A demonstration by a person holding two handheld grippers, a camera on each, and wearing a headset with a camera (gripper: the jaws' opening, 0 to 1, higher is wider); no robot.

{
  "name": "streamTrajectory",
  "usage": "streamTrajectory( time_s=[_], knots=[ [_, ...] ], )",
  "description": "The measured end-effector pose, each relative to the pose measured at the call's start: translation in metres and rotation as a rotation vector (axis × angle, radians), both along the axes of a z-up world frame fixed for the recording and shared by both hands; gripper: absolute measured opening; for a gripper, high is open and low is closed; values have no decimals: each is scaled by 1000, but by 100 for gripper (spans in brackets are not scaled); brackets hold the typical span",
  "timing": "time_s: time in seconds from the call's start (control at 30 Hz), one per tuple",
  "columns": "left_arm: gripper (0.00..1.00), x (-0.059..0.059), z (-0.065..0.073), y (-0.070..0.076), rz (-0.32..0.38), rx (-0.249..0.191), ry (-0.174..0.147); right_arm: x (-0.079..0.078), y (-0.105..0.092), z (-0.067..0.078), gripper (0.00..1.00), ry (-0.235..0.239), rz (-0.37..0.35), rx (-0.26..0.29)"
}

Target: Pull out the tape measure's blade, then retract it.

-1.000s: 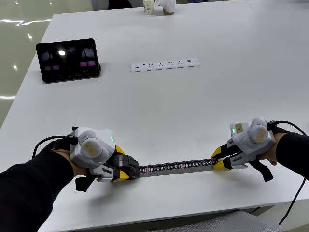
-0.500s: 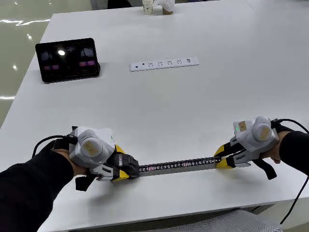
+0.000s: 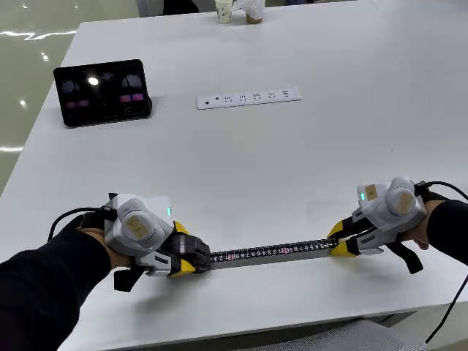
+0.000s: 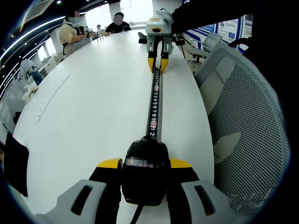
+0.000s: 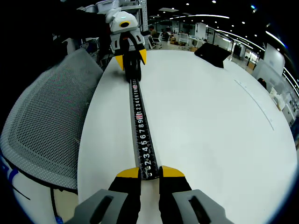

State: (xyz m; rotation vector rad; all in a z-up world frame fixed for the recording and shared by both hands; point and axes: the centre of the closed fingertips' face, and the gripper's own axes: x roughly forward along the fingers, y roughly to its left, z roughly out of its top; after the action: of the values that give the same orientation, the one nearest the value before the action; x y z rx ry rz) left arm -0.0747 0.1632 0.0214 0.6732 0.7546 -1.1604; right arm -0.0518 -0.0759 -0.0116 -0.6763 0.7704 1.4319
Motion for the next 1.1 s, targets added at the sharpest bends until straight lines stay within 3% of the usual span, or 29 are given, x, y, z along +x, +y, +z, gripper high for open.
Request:
streamTrajectory(
  time_s=[0.5,0.63,1.1],
  knots=[
    [31,1,0,0,5,-2,-1,-1,-4,2,11,15,-12,-2],
    [32,2,0,-1,19,-20,1,-1,-3,2,12,27,-24,-6],
    [33,3,-1,-1,26,-14,11,-2,0,2,13,44,-48,-56]
  ],
)
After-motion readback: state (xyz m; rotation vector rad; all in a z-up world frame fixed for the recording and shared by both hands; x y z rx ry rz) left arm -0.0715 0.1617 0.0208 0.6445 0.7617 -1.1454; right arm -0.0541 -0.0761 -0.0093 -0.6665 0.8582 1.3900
